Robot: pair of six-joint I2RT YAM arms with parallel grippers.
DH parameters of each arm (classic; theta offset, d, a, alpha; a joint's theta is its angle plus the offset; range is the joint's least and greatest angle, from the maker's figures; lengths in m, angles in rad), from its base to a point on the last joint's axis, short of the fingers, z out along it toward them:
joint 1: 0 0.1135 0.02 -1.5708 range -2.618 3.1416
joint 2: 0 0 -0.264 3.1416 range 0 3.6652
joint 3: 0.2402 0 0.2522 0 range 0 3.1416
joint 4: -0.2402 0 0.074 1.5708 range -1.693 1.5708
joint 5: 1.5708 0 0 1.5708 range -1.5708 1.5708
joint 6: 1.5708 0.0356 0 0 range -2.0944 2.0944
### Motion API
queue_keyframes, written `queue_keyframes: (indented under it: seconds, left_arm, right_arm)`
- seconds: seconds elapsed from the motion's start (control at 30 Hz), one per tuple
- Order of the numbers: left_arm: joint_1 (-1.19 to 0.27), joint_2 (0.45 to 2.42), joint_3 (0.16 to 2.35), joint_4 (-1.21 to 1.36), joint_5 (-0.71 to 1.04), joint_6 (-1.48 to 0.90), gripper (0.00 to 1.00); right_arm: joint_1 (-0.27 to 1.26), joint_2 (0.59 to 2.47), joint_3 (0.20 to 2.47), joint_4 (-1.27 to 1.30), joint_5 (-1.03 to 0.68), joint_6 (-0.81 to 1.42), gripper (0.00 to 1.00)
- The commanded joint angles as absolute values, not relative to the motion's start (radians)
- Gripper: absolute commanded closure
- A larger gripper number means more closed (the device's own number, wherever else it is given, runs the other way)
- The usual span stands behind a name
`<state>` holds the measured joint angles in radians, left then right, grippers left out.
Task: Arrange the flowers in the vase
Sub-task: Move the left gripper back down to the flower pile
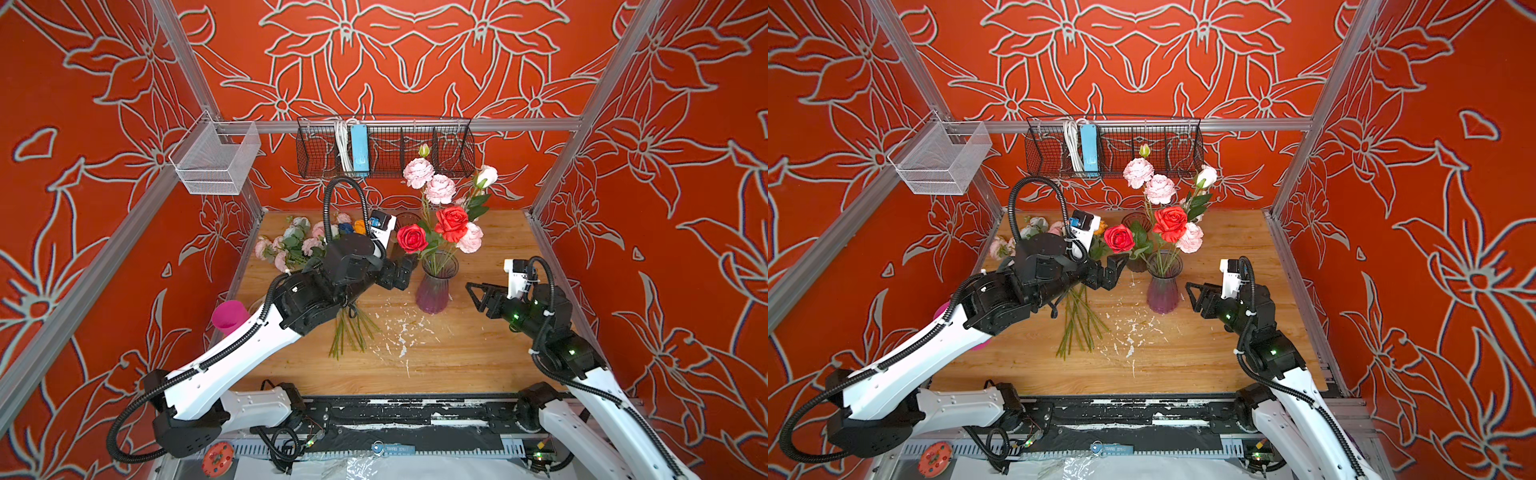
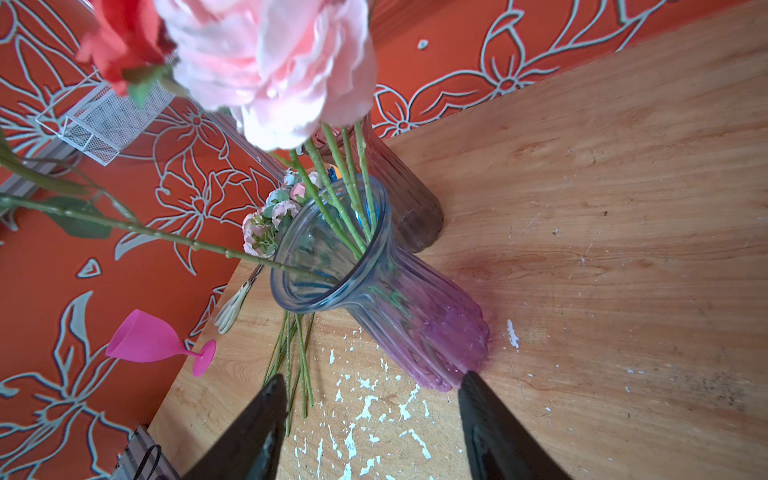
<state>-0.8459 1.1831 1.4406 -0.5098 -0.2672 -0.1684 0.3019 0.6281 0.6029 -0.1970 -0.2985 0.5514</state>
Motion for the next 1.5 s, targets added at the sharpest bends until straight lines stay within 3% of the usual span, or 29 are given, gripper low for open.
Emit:
queue_keyframes:
  seconds: [0.0,0.33,0.63,0.83,1.07,1.37,1.47]
  left_arm:
    - [-0.844,1.147,1.502,-0.578,-0.265,-0.156,0.02]
    - [-0.828,1.056,1.439,-0.657,-0.261,-0.235,0.08]
    - [-0.647,0.904,1.239,-0.651,-0.245,-0.413,0.13]
    - [-0.447,0.97,1.054,-0.57,-0.056,-0.538,0.16]
    - [-0.358,1.093,0.914,-0.404,-0.032,-0.613,0.13]
    - [-0.315,1.194,0.873,-0.374,-0.126,-0.604,0.1]
    - [-0.313,1.222,0.875,-0.389,-0.137,-0.605,0.12]
  right_arm:
    - [0.3,0.632,0.661,-0.229,-0.282,0.532,0.33]
    - [0.299,0.639,0.676,-0.261,-0.28,0.53,0.32]
    - [0.299,0.641,0.662,-0.282,-0.246,0.529,0.32]
    - [0.299,0.671,0.67,-0.305,-0.19,0.548,0.32]
    - [0.299,0.675,0.695,-0.401,-0.139,0.558,0.33]
    - [0.299,0.704,0.68,-0.411,-0.069,0.592,0.33]
    - [0.3,0.742,0.69,-0.403,-0.06,0.591,0.38]
